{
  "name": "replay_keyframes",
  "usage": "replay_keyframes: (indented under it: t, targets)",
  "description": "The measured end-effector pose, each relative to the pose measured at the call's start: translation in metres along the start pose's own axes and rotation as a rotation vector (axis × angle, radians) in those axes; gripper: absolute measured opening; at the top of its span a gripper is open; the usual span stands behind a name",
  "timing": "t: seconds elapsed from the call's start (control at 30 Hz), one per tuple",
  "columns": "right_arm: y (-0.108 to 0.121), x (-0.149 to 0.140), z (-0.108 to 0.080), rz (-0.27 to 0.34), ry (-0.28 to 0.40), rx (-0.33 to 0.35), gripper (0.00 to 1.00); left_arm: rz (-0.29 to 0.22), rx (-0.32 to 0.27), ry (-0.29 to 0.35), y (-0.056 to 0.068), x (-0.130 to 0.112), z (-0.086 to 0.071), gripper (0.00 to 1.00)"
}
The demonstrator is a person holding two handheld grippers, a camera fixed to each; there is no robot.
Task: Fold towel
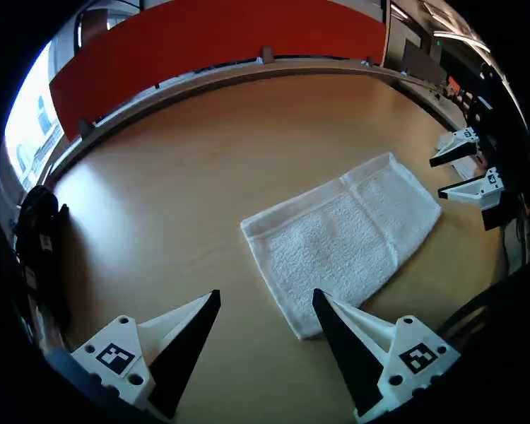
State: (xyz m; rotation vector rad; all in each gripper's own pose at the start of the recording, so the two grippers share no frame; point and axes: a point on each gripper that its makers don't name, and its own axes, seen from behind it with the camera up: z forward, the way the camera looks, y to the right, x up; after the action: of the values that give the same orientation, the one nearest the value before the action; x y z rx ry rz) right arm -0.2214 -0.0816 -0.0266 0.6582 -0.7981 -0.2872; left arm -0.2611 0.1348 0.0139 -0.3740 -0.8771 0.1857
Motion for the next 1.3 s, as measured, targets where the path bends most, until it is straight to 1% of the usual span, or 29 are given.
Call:
replay_keyframes:
  t: [0.2,0.4,0.67,0.97,1.17,1.3]
  targets:
    - [-0.006,-0.008,-0.009,0.008,0.004,-0.002,0.88,-0.021,0.002,0.000,0.006,-0.012,-0.007,0.97]
    - [-0.009,-0.015,-0.012,0.003,-0.001,0.003,0.88,-0.036,0.011,0.001,0.007,-0.022,-0.013,0.97]
    - [-0.011,-0.019,-0.010,-0.009,0.000,0.012,0.88,-0.049,0.028,0.009,0.005,-0.030,-0.022,0.97]
    - [-0.016,-0.026,-0.006,-0.033,-0.016,0.042,0.88,-0.095,0.047,0.029,0.004,-0.044,-0.036,0.97]
    - [-0.018,-0.029,-0.002,-0.053,-0.026,0.057,0.88,-0.113,0.060,0.035,0.004,-0.055,-0.043,0.97]
    - [-0.019,-0.032,0.000,-0.075,-0.037,0.067,0.88,-0.131,0.070,0.056,0.004,-0.060,-0.048,0.97]
